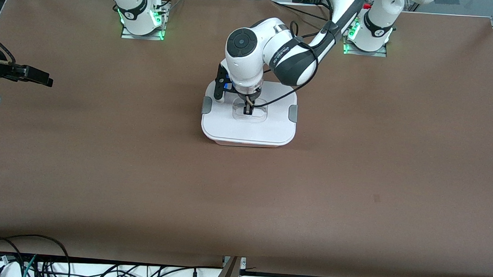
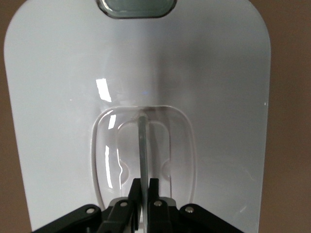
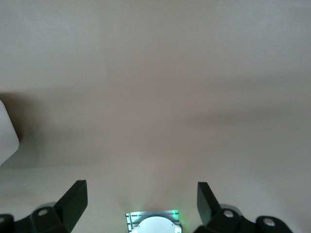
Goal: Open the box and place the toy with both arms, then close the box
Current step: 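Lower the lid onto the box with the left gripper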
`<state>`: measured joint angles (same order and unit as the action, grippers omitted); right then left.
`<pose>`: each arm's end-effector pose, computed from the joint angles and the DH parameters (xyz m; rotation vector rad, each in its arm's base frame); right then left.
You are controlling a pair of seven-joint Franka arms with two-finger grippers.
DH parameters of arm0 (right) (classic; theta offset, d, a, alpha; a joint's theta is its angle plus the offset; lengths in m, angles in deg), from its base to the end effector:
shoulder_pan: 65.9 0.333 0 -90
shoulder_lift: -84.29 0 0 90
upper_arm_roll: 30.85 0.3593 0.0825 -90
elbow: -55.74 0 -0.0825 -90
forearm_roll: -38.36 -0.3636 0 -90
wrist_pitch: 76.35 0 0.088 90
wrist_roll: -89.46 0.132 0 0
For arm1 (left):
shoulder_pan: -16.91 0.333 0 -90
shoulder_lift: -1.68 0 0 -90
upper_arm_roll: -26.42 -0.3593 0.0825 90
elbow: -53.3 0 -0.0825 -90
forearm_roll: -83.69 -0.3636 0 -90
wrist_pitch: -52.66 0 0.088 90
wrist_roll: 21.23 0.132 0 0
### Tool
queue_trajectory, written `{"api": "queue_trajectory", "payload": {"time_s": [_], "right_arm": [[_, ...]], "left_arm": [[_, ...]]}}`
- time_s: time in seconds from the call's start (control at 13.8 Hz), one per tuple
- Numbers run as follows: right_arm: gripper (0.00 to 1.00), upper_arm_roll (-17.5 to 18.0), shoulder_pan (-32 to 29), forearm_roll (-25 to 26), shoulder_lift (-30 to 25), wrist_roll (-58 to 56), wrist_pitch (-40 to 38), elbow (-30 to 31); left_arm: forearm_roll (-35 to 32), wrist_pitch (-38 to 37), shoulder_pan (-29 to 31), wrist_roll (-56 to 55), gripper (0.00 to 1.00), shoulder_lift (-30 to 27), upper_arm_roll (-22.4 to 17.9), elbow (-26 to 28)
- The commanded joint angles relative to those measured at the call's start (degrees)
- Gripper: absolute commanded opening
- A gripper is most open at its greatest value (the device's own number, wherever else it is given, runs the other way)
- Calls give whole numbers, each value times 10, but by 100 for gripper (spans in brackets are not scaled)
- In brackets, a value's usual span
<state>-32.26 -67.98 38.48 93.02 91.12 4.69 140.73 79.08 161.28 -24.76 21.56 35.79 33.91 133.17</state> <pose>0.5601 -0.0334 0.5863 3.1169 -0.1405 -0.3467 0.4848 -0.5200 0.3746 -2.1658 2.2634 0.1383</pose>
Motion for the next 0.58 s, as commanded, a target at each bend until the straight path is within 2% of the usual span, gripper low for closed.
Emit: {"api": "queue_trajectory", "payload": {"time_s": [0.0, 0.29, 0.51], "right_arm": [[100, -1, 0, -11, -4, -10, -2, 4], [100, -2, -1, -12, -4, -8, -2, 4], [100, -1, 1, -11, -4, -6, -2, 4]], "left_arm": [[-16, -18, -6, -13, 100, -11, 0, -2], [-11, -62, -7, -62, 100, -56, 0, -10], [-11, -134, -1, -201, 100, -101, -5, -10]]}}
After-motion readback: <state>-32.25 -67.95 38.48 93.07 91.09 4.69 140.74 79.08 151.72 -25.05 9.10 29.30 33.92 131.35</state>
